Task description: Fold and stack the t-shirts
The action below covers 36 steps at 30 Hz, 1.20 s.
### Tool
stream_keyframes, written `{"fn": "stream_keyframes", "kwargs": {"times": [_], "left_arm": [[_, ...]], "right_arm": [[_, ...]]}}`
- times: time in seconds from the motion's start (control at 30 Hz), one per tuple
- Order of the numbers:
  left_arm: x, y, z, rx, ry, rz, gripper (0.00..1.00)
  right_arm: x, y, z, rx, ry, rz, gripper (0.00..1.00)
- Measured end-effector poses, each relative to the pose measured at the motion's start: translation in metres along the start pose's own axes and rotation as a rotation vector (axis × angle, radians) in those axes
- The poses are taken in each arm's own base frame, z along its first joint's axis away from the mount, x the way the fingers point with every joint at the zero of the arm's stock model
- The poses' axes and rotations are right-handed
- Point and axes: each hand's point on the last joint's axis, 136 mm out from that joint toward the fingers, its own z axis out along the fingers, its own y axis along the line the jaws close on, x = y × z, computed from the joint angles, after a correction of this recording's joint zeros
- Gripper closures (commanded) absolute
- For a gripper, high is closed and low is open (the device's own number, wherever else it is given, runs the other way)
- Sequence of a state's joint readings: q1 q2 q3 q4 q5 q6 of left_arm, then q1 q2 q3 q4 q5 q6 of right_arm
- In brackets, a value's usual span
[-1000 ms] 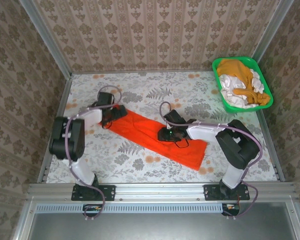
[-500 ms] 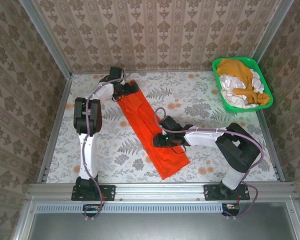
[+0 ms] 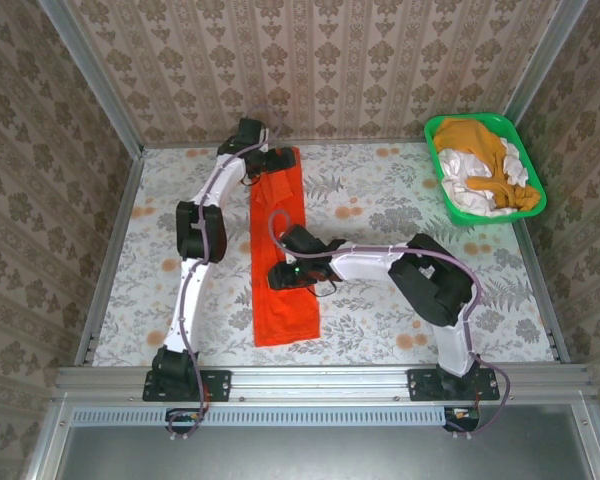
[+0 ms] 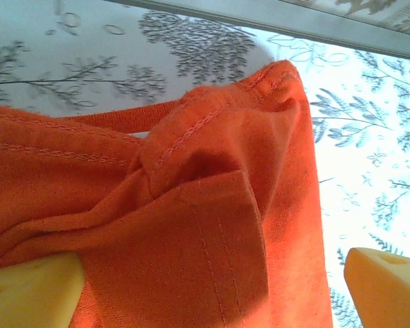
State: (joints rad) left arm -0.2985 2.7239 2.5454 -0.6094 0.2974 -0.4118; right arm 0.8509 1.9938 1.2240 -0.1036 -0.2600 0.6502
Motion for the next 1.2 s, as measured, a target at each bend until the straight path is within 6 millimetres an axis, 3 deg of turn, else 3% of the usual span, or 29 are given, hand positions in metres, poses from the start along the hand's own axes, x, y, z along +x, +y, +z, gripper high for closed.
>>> {"fn": "stream_keyframes", "kwargs": {"times": [0.17, 0.3, 0.53, 0.67, 0.83, 0.93, 1.03, 1.2], "left_arm": [[0.003, -0.022, 0.007, 0.056, -0.004, 0.021, 0.0], [0.006, -0.032, 0.007, 0.085, 0.005, 0.031, 0.0], [0.01, -0.032, -0.01, 0.081, 0.034, 0.063, 0.0], [0.007, -0.041, -0.056, 0.077, 0.02, 0.163, 0.0], [-0.003, -0.065, -0.152, 0.12, -0.097, 0.351, 0.0], [0.004, -0.067, -0.205, 0.125, -0.151, 0.461, 0.0], [0.029, -0.052, -0.237, 0.112, -0.15, 0.528, 0.0], [0.099, -0.017, -0.261, 0.111, -0.03, 0.594, 0.0]], "right_arm": [[-0.001, 0.007, 0.004, -0.018, 0.009, -0.02, 0.56], [-0.004, 0.006, -0.001, -0.008, -0.008, -0.06, 0.48], [-0.014, 0.008, -0.052, 0.017, -0.15, -0.197, 0.22], [-0.018, 0.021, -0.085, -0.017, -0.25, -0.365, 0.14], [-0.008, 0.025, -0.103, -0.017, -0.28, -0.533, 0.11], [0.003, 0.03, -0.106, -0.023, -0.284, -0.638, 0.11], [0.026, 0.04, -0.1, -0.045, -0.268, -0.782, 0.12], [0.074, 0.067, -0.083, -0.098, -0.202, -1.044, 0.19]]}}
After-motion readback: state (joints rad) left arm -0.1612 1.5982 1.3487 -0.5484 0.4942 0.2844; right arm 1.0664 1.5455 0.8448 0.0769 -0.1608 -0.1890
